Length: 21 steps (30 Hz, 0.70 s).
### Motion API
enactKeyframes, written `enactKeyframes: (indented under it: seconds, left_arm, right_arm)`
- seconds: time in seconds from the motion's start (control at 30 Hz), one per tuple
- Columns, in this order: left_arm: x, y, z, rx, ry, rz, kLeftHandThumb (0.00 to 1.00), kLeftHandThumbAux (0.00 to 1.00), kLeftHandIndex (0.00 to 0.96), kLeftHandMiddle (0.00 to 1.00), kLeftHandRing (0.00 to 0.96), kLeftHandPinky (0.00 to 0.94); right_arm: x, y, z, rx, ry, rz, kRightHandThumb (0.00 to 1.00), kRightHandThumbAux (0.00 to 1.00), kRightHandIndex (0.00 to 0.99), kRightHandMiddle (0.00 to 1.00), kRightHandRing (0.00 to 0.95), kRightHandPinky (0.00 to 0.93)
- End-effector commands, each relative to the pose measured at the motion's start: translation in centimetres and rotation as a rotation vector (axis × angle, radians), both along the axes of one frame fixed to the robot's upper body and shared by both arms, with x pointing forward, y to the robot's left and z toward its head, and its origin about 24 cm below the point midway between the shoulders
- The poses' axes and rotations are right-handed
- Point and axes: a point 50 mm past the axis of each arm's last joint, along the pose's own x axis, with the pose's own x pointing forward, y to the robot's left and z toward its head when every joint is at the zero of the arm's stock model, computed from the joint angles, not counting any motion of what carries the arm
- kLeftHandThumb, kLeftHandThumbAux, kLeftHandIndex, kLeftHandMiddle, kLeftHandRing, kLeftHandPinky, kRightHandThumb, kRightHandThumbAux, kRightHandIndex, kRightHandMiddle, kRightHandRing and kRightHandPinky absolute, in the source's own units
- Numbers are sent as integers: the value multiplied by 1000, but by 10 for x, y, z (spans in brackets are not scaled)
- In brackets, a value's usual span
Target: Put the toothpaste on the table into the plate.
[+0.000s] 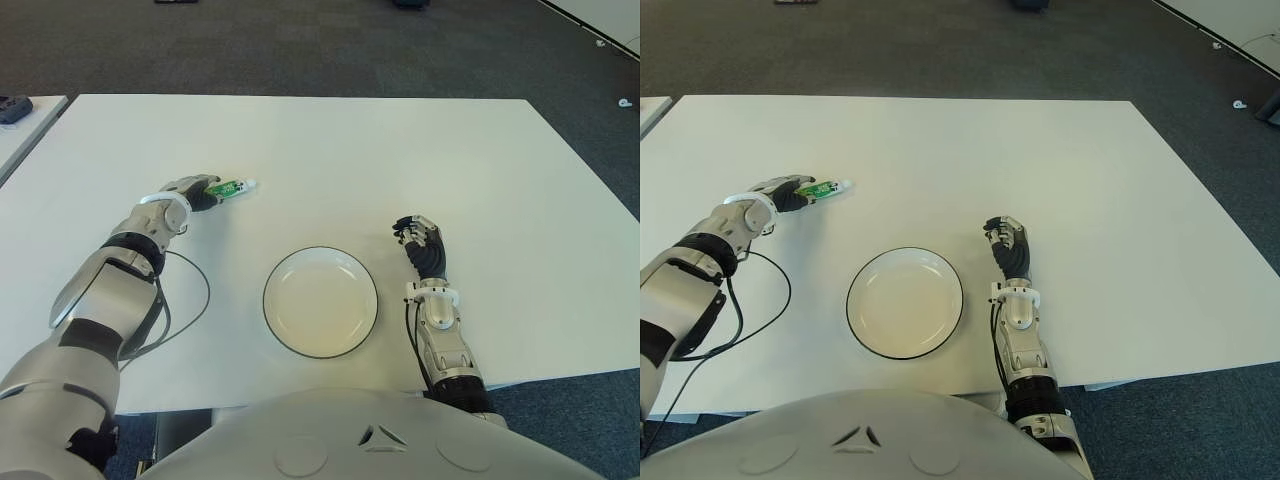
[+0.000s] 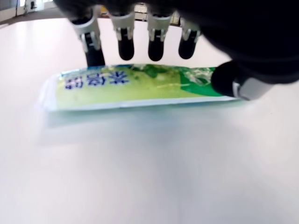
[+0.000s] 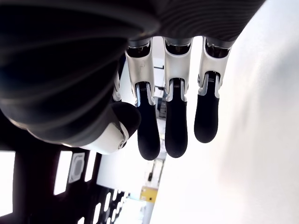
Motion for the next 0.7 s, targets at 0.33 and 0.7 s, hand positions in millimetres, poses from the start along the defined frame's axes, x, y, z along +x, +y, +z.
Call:
enactKeyframes:
  seconds: [0.33,0.7]
  left_arm:
    - [-10,3,-14,-163,74,151,616,437,39,17,44,167]
    - [-15,6,-19,-256,92,209,613,476,83,74,101,201]
  right_arm:
    - [-2,1,-2,-5,33,-5,709,731,422,481,468,482]
    - [-3,1,-1,-11,39,-2,708,731,422,479,471,484]
